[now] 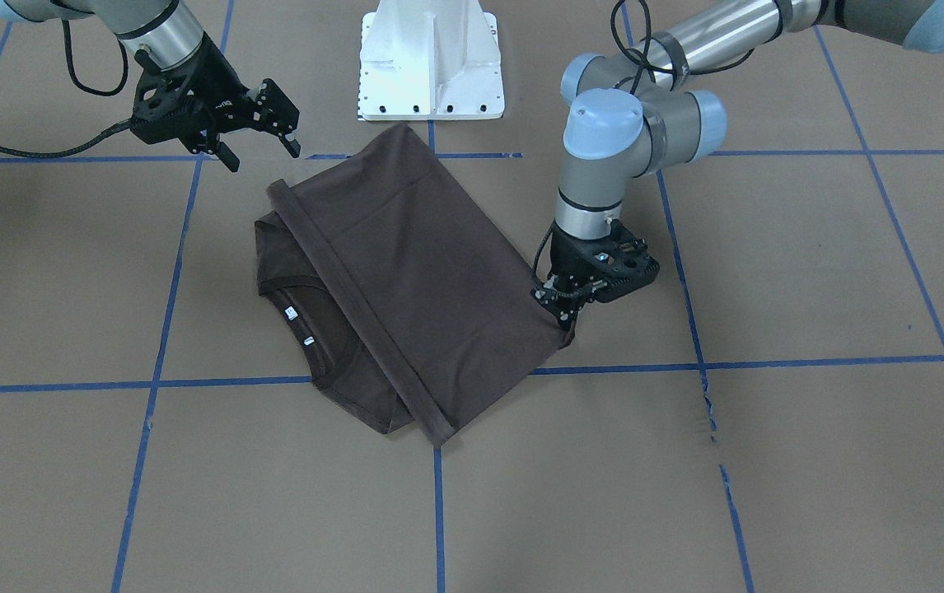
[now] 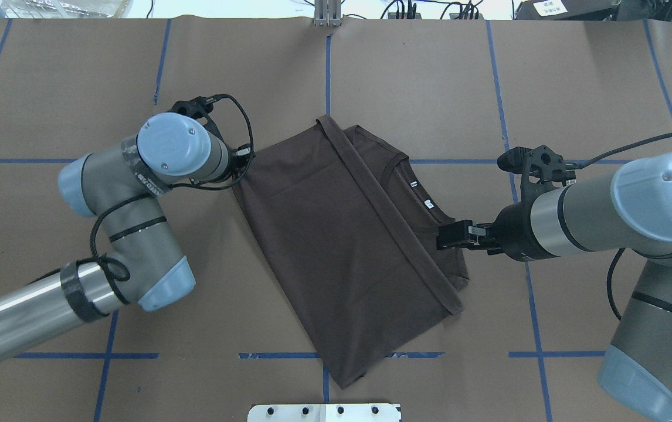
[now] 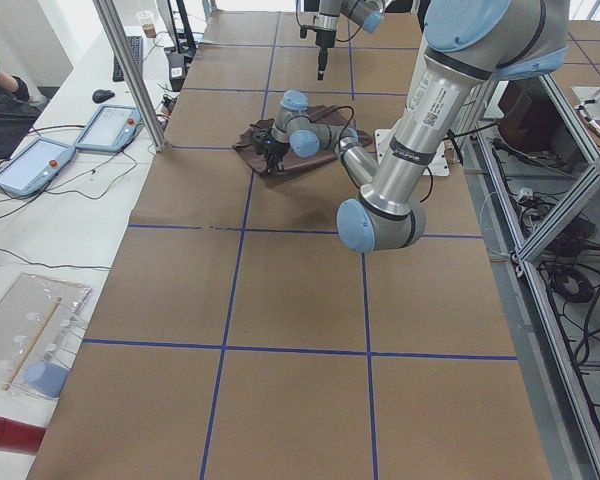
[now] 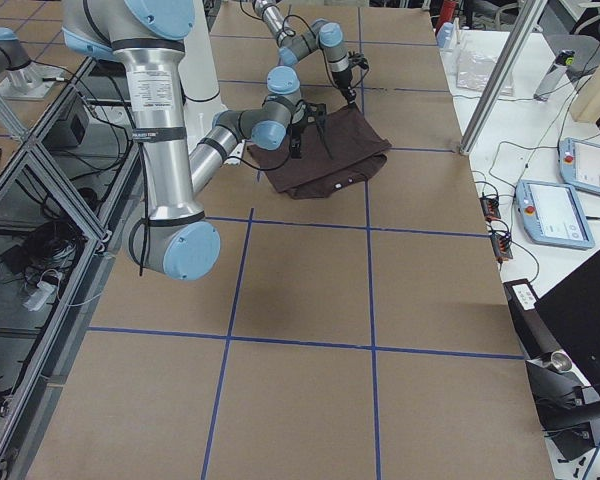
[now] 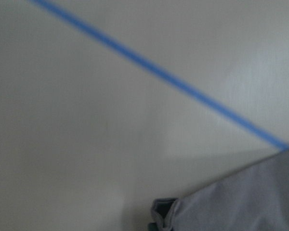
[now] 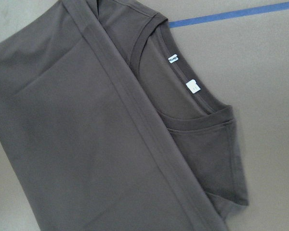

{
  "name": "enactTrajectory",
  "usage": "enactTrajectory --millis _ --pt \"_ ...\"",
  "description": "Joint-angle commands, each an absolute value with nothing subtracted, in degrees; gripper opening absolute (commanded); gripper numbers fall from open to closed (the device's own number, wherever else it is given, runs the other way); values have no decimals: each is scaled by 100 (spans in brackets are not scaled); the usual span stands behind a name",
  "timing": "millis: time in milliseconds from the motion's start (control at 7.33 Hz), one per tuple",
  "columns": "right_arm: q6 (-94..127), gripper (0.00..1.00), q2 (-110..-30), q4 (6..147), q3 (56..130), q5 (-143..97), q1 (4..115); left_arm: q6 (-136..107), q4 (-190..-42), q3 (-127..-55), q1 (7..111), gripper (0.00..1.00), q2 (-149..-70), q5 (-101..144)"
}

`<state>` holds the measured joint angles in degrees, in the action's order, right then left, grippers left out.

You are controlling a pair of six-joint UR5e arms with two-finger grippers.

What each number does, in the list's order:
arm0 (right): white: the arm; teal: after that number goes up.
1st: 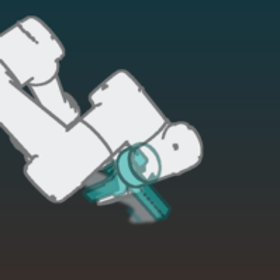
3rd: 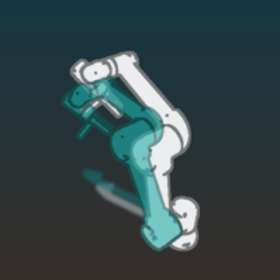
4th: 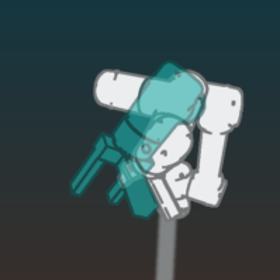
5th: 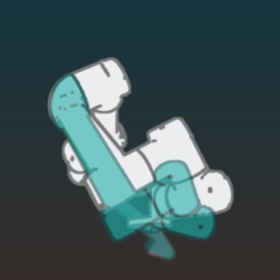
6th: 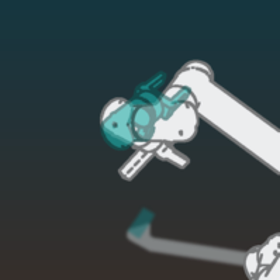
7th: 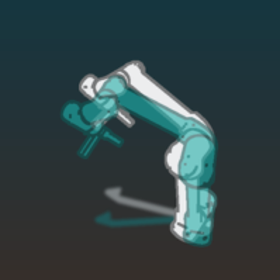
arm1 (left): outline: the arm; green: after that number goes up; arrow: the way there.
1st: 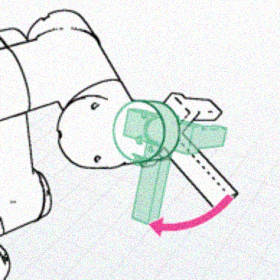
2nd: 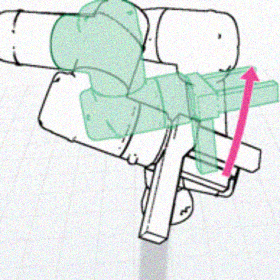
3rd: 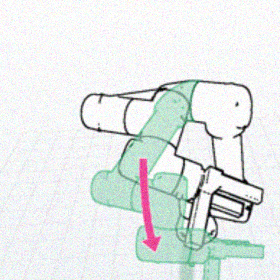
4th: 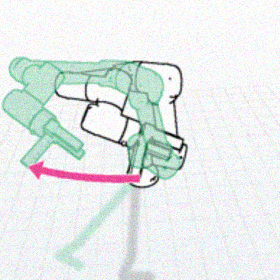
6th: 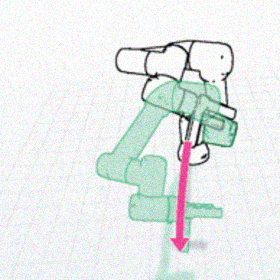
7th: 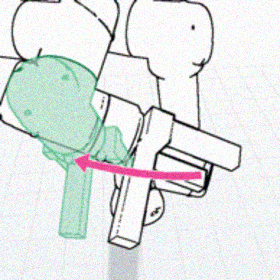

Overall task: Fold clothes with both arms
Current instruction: 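Rotate the shirt upright with the right gripper while the left gripper lifts away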

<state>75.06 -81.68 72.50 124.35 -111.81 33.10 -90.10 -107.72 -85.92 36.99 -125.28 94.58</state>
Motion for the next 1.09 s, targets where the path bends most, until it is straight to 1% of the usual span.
enactTrajectory --millis 0,136,409,546,682,819,955 --pt "7488 100 -8156 7251 12367 -11153 3331 -8142 -11808 -6751 4191 0 -13494 9457" --pt "7480 100 -8148 7251 12314 -11145 3331 -8052 -12352 -6089 4227 0 -13918 9457" --pt "7436 100 -8130 7242 12278 -11101 3349 -8016 -13005 -5523 4219 0 -14263 9448" --pt "7427 100 -8130 7251 12261 -11040 3340 -8007 -13286 -5328 4219 4 -14265 9335" --pt "7418 100 -8130 7251 12226 -11013 3349 -7720 -13333 -5265 4227 99 -14265 9064" --pt "7418 100 -7999 7277 12095 -11013 3383 -7665 -13342 -5317 4332 100 -14265 9070" --pt "7418 100 -7694 7295 11754 -10978 3384 -7621 -13298 -5430 4516 100 -14265 9149"
